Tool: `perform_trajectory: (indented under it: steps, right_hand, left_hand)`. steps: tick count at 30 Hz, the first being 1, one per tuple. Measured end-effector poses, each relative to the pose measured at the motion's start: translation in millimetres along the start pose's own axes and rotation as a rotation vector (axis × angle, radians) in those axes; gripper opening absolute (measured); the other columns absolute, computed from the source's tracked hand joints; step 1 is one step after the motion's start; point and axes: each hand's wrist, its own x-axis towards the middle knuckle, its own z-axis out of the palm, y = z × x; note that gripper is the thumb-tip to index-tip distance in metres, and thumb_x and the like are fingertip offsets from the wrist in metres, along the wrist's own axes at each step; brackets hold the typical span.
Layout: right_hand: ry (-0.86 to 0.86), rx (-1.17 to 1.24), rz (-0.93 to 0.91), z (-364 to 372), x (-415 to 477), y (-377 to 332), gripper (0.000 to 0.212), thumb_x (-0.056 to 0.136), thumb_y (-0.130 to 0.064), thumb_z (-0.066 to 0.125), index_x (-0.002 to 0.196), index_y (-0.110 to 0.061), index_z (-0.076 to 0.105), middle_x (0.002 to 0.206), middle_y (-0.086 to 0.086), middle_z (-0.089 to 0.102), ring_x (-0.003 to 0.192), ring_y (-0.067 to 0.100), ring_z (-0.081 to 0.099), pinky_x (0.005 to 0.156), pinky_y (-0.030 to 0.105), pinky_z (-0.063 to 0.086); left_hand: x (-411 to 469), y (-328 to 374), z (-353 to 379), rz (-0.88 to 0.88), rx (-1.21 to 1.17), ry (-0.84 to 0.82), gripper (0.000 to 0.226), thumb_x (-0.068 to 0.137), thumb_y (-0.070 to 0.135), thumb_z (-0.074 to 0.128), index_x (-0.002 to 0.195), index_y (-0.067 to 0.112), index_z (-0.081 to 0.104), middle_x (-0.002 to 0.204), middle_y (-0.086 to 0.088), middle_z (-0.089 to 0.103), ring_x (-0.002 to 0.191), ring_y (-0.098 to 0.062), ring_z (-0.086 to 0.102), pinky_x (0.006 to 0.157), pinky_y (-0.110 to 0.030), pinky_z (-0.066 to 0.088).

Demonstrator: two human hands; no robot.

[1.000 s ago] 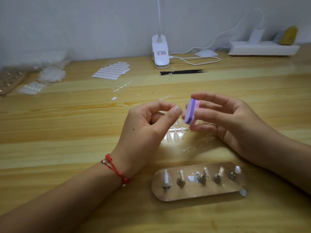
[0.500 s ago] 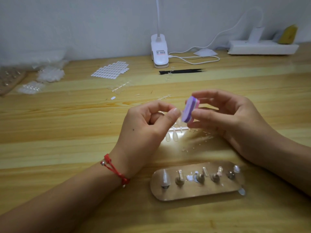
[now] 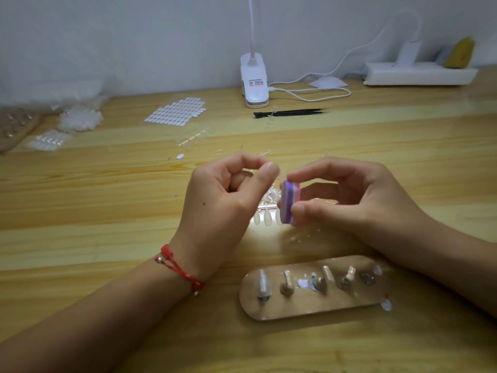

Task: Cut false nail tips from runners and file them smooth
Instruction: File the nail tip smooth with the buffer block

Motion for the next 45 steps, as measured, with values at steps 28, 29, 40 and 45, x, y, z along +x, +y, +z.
perform_trajectory:
  steps: [28,29,40,45]
  right_hand:
    - [0.116,0.174,0.002,-8,7,6,0.029,0.052,-0.016,0.084,0.077,-0.018,0.070,0.085,-0.001,0.072,0.074,0.019,0.073,0.063,0.026,0.058]
    - [0.067,0.139,0.010,-6,6,6,0.030,0.053,-0.014,0.086,0.078,-0.018,0.071,0.086,0.001,0.072,0.075,0.021,0.073,0.063,0.026,0.058]
    - [0.104,0.259,0.045,-7,8,8,0.023,0.053,-0.015,0.081,0.073,-0.021,0.072,0.085,-0.002,0.071,0.074,0.015,0.072,0.064,0.023,0.057]
    - [0.147,0.299,0.092,-11,9,7,0.028,0.052,-0.013,0.079,0.078,-0.016,0.069,0.082,-0.002,0.070,0.072,0.013,0.071,0.061,0.022,0.057]
  left_hand:
    - [-1,0,1,0.037,0.019,-0.024,0.010,0.086,0.011,0.064,0.079,0.005,0.067,0.041,0.014,0.031,0.033,-0.001,0.026,0.040,-0.006,0.023]
    - [-1,-1,2,0.038,0.024,-0.031,0.010,0.086,0.011,0.064,0.078,0.006,0.067,0.041,0.013,0.031,0.034,-0.001,0.026,0.040,-0.006,0.023]
    - [-1,-1,3,0.025,0.025,-0.044,0.011,0.086,0.011,0.064,0.077,0.006,0.066,0.040,0.014,0.029,0.033,-0.001,0.025,0.040,-0.006,0.023]
    - [-1,0,1,0.047,0.014,-0.021,0.010,0.086,0.012,0.064,0.079,0.006,0.067,0.040,0.014,0.030,0.033,-0.001,0.026,0.040,-0.006,0.023]
